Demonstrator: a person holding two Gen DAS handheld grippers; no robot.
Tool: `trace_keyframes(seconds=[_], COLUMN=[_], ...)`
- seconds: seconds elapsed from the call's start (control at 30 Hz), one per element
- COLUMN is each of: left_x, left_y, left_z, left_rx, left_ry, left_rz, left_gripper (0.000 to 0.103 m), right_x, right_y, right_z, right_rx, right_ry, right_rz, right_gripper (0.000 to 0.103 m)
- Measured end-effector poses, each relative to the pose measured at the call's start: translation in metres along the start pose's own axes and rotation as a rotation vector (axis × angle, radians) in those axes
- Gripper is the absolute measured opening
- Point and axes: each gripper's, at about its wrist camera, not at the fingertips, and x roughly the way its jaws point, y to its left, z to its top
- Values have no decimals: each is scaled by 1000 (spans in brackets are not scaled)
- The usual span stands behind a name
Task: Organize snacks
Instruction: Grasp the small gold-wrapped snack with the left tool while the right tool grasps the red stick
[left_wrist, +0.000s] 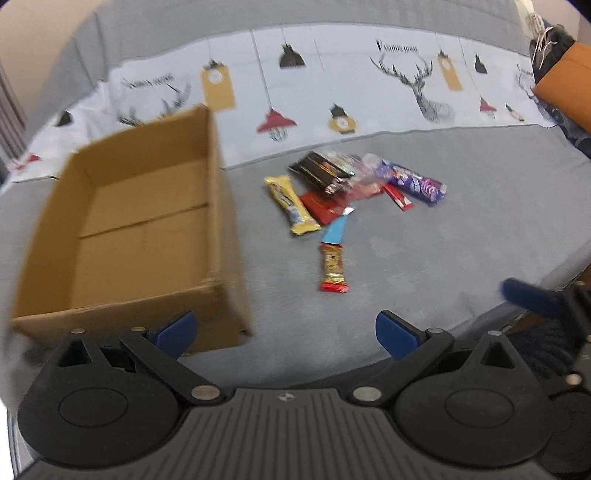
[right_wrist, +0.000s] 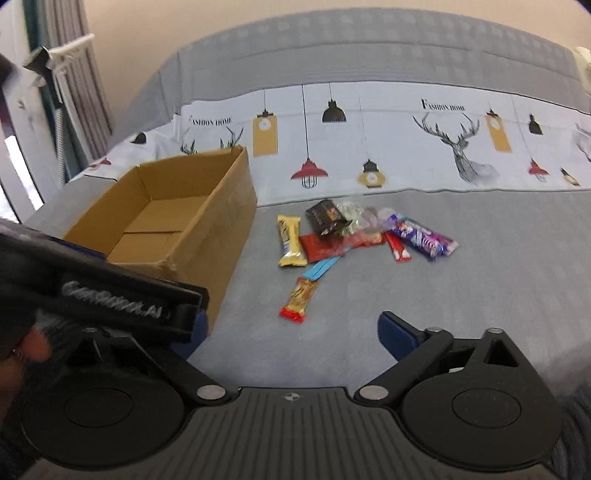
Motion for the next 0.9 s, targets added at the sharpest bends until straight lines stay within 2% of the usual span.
trace_keyframes(seconds=[0.07,0.17,0.2,0.23,0.27,0.3,0.33,0.37,0.43,0.5,0.53,0.6,0.73,0.8,0.9], left_x=[26,67,81,97,114,131,147,162,183,189,192,199,207,209,212], left_y=[-8,-23,-28,-32,-35,-35,-33,-29,-26,-25,-22,-16,-10,-8,-4], left_z=[8,19,22,25,30,34,37,38,39,43,47,54,63,65,66], left_rx=[-9,-1,14,27,29,8,-30,-67,-75,-58,-72,-102,-152,-158,-178], left_ry=[3,-22,-14,7,55,113,162,188,197,164,156,142,112,94,74], left_rz=[-45,-69,-67,-74,-77,-97,-134,-160,-129,-105,-118,-138,-159,-170,-190], left_gripper=[103,102,96,82,73,57,45,42,32,30,29,29,29,30,35], right_x=[13,34,43,50,57,61,63,67,84,106,117,136,175,197,221], right_y=[-21,-60,-75,-87,-98,-109,-118,-125,-132,-131,-128,-128,-130,-137,-150], right_z=[0,2,3,4,6,8,10,13,23,33,37,45,57,62,63], right_rx=[-3,59,85,112,136,172,208,231,191,107,67,16,-89,-89,-45], right_ry=[17,47,65,77,78,53,22,-1,-5,14,25,30,48,87,130], right_rz=[-43,-35,-42,-41,-27,3,37,55,43,20,3,-20,-9,9,11], right_gripper=[103,103,103,102,102,101,101,101,97,86,78,70,62,48,41])
